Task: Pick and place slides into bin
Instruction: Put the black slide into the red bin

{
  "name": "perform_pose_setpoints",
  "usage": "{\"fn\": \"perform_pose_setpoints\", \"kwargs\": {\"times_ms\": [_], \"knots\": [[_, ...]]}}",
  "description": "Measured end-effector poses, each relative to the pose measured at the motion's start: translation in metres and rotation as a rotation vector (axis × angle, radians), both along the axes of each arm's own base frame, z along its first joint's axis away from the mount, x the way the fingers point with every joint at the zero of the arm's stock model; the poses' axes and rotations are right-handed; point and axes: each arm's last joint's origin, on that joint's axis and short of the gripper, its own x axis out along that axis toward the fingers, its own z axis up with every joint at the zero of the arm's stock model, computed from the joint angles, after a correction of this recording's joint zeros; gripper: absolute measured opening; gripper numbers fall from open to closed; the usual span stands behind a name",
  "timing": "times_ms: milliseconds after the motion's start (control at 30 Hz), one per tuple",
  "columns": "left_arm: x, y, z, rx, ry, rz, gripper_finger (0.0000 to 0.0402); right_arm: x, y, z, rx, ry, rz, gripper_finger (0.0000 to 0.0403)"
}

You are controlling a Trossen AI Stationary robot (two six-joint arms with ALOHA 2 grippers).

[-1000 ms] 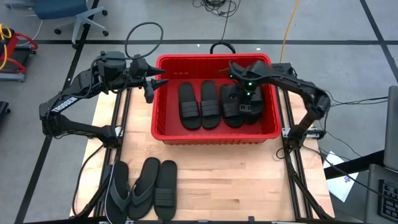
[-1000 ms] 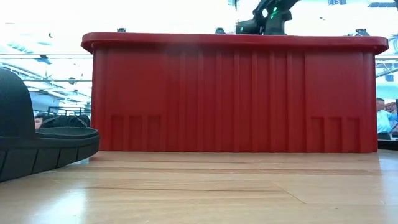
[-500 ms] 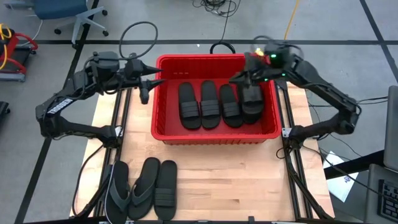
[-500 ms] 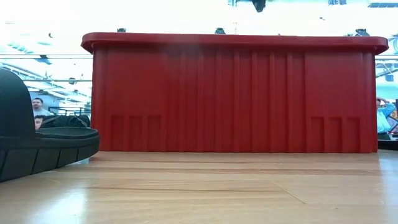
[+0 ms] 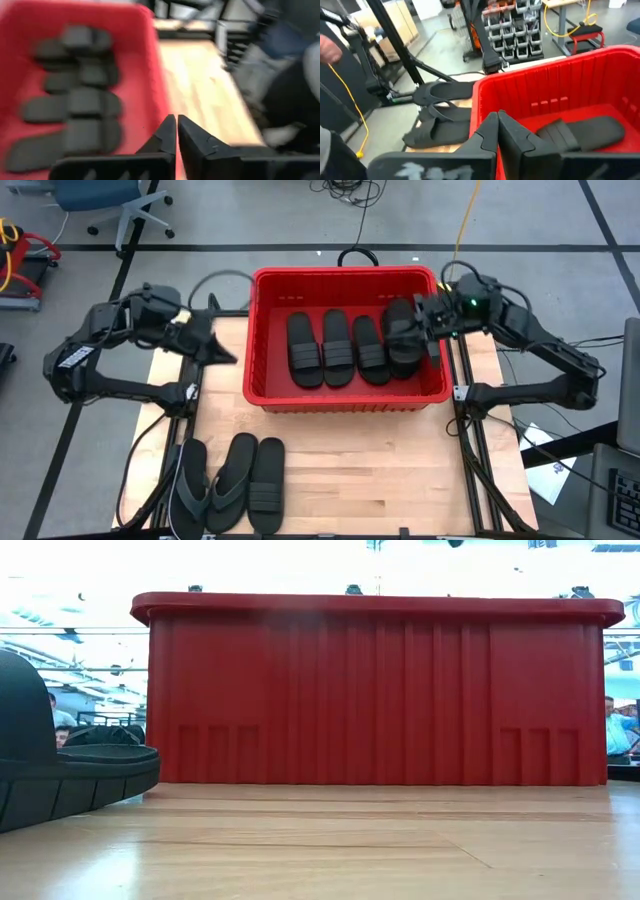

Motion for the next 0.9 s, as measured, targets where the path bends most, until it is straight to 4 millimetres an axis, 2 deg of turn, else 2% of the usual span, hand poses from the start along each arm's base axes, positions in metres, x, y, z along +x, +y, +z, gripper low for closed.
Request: {"fn": "perform_pose_setpoints", "kwargs": {"times_ms": [200, 367, 467, 567, 667, 800, 900], "knots": [[0.005, -0.018, -0.006, -0.15, 0.099, -0.085, 0.0005, -0.023, 0.014, -0.017, 0.025, -0.128, -0.029, 0.0], [0.016, -0.041, -0.009, -0.187, 0.163, -0.119, 0.0002, -0.039, 0.019, -0.034, 0.011, -0.177, -0.107, 0.0], [0.033, -0.057, -0.014, -0.188, 0.209, -0.096, 0.0001, -0.046, 0.022, -0.045, 0.027, -0.146, -0.092, 0.0], [0.06, -0.077, -0.023, -0.223, 0.254, -0.068, 0.0005, -0.05, 0.026, -0.052, 0.027, -0.138, -0.028, 0.0], [0.088, -0.097, -0.039, -0.237, 0.337, -0.078, 0.0012, -0.053, 0.03, -0.055, 0.045, -0.141, 0.063, 0.0], [0.121, -0.12, -0.074, -0.221, 0.534, -0.068, 0.0021, -0.056, 0.035, -0.055, 0.097, -0.144, 0.186, 0.0], [0.136, -0.127, -0.102, -0.219, 0.72, -0.005, 0.0021, -0.059, 0.038, -0.054, 0.12, -0.147, 0.27, 0.0]]}}
